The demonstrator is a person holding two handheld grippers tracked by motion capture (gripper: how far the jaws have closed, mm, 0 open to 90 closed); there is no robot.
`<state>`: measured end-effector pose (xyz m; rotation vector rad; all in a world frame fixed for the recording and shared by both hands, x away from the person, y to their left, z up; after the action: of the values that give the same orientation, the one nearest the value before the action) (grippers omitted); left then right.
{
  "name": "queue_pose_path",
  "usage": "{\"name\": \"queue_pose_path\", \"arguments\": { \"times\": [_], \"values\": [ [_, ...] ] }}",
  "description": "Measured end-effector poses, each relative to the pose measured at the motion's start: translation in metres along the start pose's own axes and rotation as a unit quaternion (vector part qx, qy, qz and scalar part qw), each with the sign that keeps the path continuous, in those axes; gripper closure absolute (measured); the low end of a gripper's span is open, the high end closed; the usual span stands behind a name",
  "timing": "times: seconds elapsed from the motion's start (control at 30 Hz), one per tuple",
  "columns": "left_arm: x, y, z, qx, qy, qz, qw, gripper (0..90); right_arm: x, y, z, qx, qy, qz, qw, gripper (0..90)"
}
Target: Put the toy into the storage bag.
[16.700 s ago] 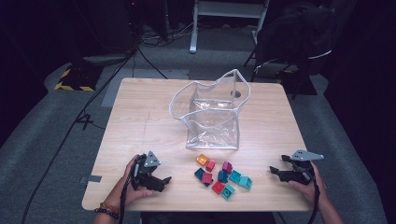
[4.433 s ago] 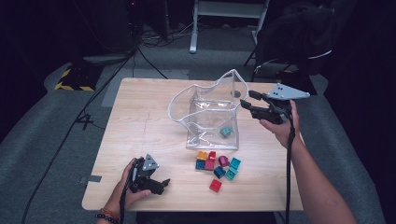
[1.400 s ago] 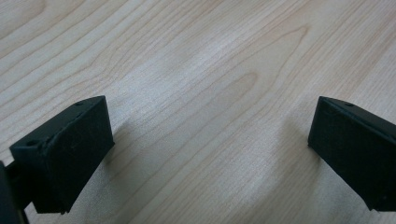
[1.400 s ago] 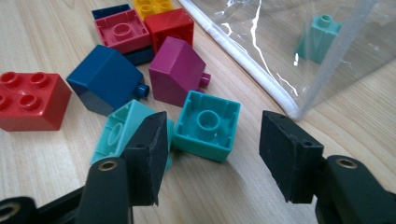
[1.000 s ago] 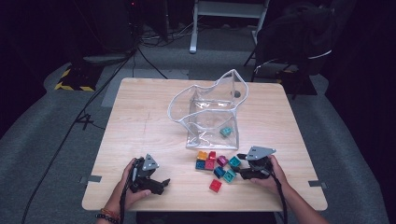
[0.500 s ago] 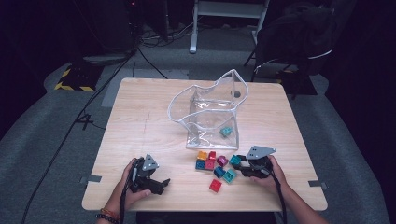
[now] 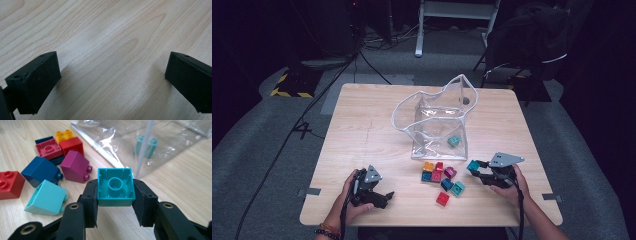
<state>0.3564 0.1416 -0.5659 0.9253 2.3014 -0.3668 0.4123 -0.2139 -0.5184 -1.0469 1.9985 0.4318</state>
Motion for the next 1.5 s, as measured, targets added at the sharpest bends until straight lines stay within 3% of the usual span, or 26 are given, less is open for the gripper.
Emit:
{"name": "queue_pose_path", "arguments": {
  "times": [0.33, 0.7, 0.8, 1.5],
  "values": [
    [0.0, 0.0, 0.0, 0.0, 0.0, 0.0, 1.0, 0.2, -0.017, -0.018, -0.025, 0.023, -0.029, 0.003, 0.9993, 59.3],
    [0.0, 0.0, 0.0, 0.0, 0.0, 0.0, 1.0, 0.2, -0.049, -0.04, -0.054, 0.054, -0.065, 0.01, 0.9964, 59.3],
    [0.0, 0.0, 0.0, 0.0, 0.0, 0.0, 1.0, 0.2, -0.055, -0.045, -0.059, 0.067, -0.07, 0.01, 0.9953, 59.3],
    [0.0, 0.0, 0.0, 0.0, 0.0, 0.0, 1.0, 0.2, -0.101, -0.064, -0.083, 0.09, -0.095, 0.006, 0.9913, 59.3]
  ]
}}
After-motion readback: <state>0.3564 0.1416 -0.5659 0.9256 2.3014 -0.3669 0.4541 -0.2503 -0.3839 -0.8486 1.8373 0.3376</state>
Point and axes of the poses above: each handheld gripper's, and its own axes: z roughly forward along the jaws, x roughly out of its underside, y roughly to its left, the point moved 8 cm from there along z, roughly forward along the jaws, and after that the axes turned 1 degree about y, right-handed, at the moved point
